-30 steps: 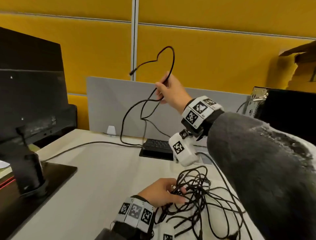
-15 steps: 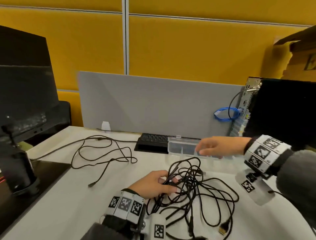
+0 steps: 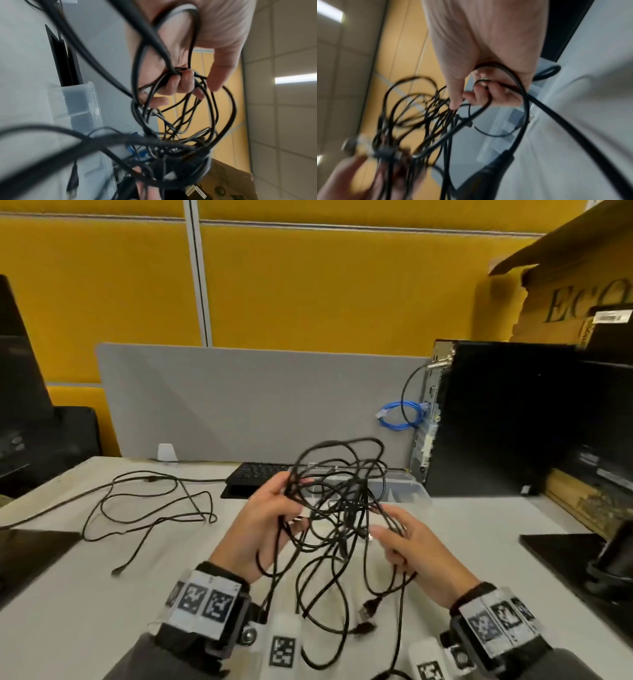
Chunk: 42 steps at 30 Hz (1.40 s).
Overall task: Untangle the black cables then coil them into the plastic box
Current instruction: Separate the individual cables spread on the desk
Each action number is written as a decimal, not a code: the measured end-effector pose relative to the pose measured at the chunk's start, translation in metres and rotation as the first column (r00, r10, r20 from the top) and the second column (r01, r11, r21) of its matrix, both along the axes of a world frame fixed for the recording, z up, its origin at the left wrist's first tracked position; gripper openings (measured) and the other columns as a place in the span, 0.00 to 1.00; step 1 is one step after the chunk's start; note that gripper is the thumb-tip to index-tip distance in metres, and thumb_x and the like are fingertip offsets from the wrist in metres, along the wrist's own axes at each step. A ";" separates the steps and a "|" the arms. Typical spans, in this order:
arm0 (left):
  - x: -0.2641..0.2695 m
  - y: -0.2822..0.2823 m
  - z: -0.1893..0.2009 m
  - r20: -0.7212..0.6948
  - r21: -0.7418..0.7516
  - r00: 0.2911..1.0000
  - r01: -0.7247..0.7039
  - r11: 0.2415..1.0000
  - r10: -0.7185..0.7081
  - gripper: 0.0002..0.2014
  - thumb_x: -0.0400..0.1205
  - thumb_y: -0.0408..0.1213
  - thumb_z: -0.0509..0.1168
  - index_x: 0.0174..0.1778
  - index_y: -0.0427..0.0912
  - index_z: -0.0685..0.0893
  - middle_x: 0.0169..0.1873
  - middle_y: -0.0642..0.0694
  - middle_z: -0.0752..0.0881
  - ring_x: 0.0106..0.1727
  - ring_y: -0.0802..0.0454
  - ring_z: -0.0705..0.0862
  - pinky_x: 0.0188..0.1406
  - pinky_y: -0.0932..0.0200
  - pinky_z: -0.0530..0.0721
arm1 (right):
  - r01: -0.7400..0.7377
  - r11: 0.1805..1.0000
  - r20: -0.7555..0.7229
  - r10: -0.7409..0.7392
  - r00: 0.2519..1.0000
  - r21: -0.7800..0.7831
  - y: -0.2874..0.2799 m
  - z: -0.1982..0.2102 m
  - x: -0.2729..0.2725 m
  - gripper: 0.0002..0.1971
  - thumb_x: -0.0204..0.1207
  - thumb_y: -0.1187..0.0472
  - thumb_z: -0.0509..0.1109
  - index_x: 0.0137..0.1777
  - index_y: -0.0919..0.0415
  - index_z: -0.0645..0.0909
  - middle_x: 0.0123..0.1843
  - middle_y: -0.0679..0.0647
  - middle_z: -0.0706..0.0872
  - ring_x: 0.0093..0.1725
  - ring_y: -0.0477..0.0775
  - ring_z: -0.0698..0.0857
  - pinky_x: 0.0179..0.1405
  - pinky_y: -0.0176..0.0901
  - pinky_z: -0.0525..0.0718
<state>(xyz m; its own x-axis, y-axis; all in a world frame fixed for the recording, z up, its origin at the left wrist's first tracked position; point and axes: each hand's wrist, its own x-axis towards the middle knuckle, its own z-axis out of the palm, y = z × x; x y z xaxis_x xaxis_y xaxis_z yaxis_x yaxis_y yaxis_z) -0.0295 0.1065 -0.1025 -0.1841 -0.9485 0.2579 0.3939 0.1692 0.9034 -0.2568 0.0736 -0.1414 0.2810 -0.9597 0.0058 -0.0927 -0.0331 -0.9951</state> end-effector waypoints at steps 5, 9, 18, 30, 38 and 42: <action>0.026 -0.014 -0.013 -0.323 0.076 0.944 -0.041 0.996 0.064 0.25 0.43 0.40 0.82 0.37 0.43 0.88 0.29 0.48 0.79 0.32 0.55 0.78 0.38 0.54 0.86 | 0.173 0.985 0.340 -0.155 0.927 -0.022 -0.007 0.012 -0.040 0.09 0.80 0.66 0.61 0.53 0.59 0.83 0.24 0.44 0.68 0.23 0.42 0.64 0.28 0.36 0.65; 0.037 -0.018 -0.021 -0.354 0.123 0.916 -0.158 0.980 0.192 0.25 0.43 0.44 0.83 0.31 0.44 0.81 0.22 0.53 0.77 0.25 0.60 0.79 0.32 0.60 0.86 | 0.201 0.979 0.600 -0.181 0.779 0.034 -0.006 0.022 -0.059 0.12 0.81 0.63 0.59 0.38 0.54 0.80 0.26 0.48 0.60 0.25 0.45 0.59 0.30 0.38 0.66; 0.035 -0.024 -0.031 -0.246 0.210 0.897 -0.320 0.924 0.367 0.11 0.76 0.44 0.64 0.28 0.49 0.79 0.24 0.54 0.76 0.27 0.60 0.78 0.30 0.60 0.82 | 0.271 0.961 0.441 -0.267 0.857 0.055 -0.008 0.016 -0.068 0.08 0.82 0.61 0.60 0.47 0.56 0.80 0.28 0.51 0.71 0.29 0.47 0.69 0.26 0.36 0.69; 0.041 -0.026 -0.031 -0.176 0.357 0.836 -0.437 0.825 0.519 0.10 0.82 0.42 0.61 0.34 0.49 0.75 0.24 0.55 0.73 0.24 0.60 0.71 0.28 0.62 0.72 | 0.388 0.919 -0.215 -0.392 0.894 -0.063 -0.015 0.011 -0.091 0.26 0.68 0.52 0.77 0.64 0.53 0.74 0.48 0.51 0.86 0.48 0.52 0.83 0.46 0.44 0.77; 0.042 -0.030 -0.036 -0.110 0.420 0.868 -0.400 0.815 0.483 0.11 0.84 0.44 0.60 0.35 0.48 0.71 0.19 0.55 0.71 0.17 0.63 0.70 0.12 0.72 0.66 | 0.221 0.913 -0.624 -0.398 0.673 -0.344 -0.012 0.009 -0.087 0.27 0.74 0.49 0.71 0.72 0.49 0.69 0.68 0.53 0.75 0.65 0.53 0.75 0.61 0.45 0.72; 0.046 -0.029 -0.037 -0.093 0.438 0.877 -0.389 0.811 0.471 0.12 0.83 0.46 0.60 0.36 0.48 0.72 0.22 0.55 0.72 0.20 0.62 0.72 0.14 0.71 0.69 | -0.075 0.978 -0.815 -0.119 0.567 -0.194 -0.007 0.006 -0.076 0.17 0.79 0.52 0.66 0.67 0.44 0.74 0.60 0.43 0.77 0.55 0.43 0.77 0.52 0.34 0.73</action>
